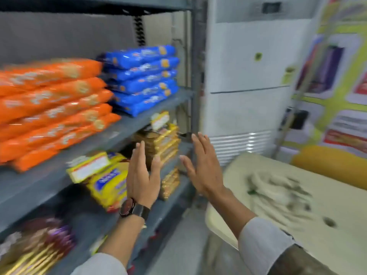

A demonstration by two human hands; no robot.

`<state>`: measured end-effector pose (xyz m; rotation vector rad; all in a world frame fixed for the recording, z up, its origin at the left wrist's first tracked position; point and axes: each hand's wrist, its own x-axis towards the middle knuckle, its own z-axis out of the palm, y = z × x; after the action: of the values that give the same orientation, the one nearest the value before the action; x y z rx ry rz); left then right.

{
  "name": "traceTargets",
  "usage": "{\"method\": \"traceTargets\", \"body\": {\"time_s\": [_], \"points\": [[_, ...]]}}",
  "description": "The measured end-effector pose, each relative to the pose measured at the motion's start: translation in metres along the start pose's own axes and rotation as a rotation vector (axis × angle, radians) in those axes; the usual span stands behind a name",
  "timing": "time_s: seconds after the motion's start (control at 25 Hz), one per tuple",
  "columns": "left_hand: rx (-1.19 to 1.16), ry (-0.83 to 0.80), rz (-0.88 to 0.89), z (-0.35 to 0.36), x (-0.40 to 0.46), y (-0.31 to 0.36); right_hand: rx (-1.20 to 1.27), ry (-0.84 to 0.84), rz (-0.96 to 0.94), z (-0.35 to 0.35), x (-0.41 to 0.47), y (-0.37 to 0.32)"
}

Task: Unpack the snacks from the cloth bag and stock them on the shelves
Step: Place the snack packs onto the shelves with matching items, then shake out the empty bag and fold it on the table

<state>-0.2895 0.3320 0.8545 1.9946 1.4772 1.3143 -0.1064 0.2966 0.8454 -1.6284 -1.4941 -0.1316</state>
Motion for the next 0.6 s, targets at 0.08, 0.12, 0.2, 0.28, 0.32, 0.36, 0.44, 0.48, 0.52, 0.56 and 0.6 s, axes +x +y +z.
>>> {"method": "traceTargets", "body": {"time_s": [0.08,0.12,0.2,0.28,0.32,0.36,0.44,0.48,0.52,0.56,0.6], "points": [[-0.067,-0.216,-0.003,0.085,-0.02,0.029,-0.115,0.02,0.202,-0.051,-0.031,0.089],[-0.081,-0.321,0.006,0.124,-0.033,0.041,-0.153,0.02,0.305,-0.073,-0.048,0.129],[-0.069,-0.493,-0.001,0.196,-0.062,0.057,-0.216,0.01,0.457,-0.112,-0.083,0.199],[-0.027,-0.665,-0.008,0.266,-0.092,0.072,-0.26,-0.034,0.601,-0.144,-0.115,0.269],[0.0,-0.76,-0.012,0.298,-0.104,0.075,-0.274,-0.055,0.649,-0.156,-0.127,0.3],[0.031,-0.854,-0.023,0.327,-0.114,0.078,-0.287,-0.083,0.688,-0.165,-0.137,0.328],[0.109,-0.987,-0.039,0.38,-0.126,0.081,-0.289,-0.158,0.775,-0.179,-0.152,0.38],[0.144,-1.029,-0.046,0.405,-0.129,0.082,-0.288,-0.202,0.819,-0.183,-0.156,0.403],[0.177,-1.058,-0.061,0.427,-0.131,0.085,-0.292,-0.247,0.858,-0.186,-0.159,0.424],[0.202,-1.071,-0.077,0.445,-0.131,0.088,-0.293,-0.288,0.885,-0.188,-0.16,0.44],[0.23,-1.077,-0.101,0.465,-0.131,0.094,-0.29,-0.328,0.91,-0.189,-0.16,0.46]]}}
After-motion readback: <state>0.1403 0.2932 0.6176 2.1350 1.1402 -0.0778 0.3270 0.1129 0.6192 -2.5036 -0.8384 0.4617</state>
